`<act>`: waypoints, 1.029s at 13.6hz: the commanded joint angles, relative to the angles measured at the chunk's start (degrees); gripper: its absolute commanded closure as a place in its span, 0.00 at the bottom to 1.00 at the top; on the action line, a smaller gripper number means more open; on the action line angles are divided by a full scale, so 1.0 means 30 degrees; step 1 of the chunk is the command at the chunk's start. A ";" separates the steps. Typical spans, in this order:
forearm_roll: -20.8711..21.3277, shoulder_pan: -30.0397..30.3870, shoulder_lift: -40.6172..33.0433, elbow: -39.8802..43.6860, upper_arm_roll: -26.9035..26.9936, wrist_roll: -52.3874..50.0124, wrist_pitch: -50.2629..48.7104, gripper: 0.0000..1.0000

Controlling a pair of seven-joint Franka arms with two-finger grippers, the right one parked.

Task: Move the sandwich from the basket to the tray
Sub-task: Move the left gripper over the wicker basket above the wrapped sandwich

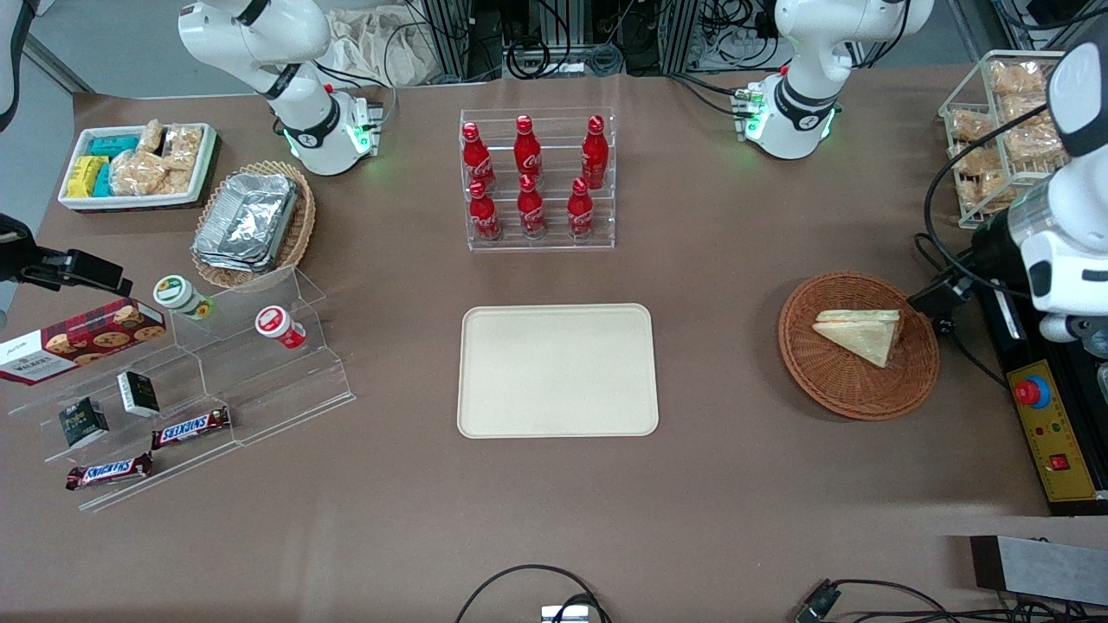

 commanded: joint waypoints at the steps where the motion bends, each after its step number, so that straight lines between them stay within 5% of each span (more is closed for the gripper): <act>1: -0.0305 0.0178 -0.0650 -0.1710 0.0117 -0.1103 0.1294 0.00; 9: -0.0628 0.0208 -0.4548 -1.1085 0.1113 -0.1133 0.8615 0.00; 14: -0.0569 0.0237 -0.4405 -1.3288 0.1844 -0.1075 1.1139 0.00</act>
